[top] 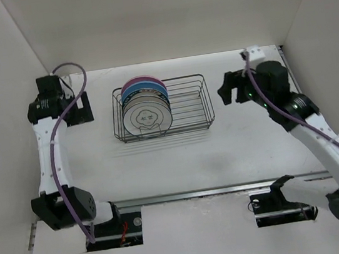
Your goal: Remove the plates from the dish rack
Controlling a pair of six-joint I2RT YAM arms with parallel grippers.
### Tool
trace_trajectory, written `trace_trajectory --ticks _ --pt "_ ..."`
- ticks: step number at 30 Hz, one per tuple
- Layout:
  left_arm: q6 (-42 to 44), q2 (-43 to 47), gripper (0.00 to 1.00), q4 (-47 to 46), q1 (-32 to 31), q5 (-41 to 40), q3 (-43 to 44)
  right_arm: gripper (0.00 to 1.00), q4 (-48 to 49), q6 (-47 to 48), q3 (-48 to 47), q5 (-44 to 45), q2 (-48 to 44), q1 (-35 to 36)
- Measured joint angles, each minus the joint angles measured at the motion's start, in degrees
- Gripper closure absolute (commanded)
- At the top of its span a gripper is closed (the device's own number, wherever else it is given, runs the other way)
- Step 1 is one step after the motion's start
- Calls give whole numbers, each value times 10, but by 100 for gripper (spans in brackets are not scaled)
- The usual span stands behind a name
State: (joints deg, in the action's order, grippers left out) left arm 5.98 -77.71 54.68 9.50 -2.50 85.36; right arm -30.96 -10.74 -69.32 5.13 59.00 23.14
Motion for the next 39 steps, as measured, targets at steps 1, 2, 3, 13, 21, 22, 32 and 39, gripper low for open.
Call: trace_trajectory --ticks 1,2,3,13,21,22,32,39 --pt "1 -18 1 0 -8 17 30 18 4 14 -26 -24 33 15" --pt "2 -43 1 6 -18 33 66 22 6 27 -54 -43 73 32" --pt "2 -72 1 13 -30 48 109 30 11 41 -83 -57 113 50" --pt "-4 -310 25 61 -99 115 236 56 32 136 -206 -133 361 147" --pt "-9 -363 34 65 -104 117 235 57 49 155 -243 -170 438 166" --pt "-11 -366 36 65 -106 117 235 57 48 156 -254 -176 450 167" --pt "-34 -431 100 69 -112 136 243 87 58 162 -284 -193 509 168" --pt "-57 -441 100 79 -112 140 261 100 61 176 -284 -164 509 172"
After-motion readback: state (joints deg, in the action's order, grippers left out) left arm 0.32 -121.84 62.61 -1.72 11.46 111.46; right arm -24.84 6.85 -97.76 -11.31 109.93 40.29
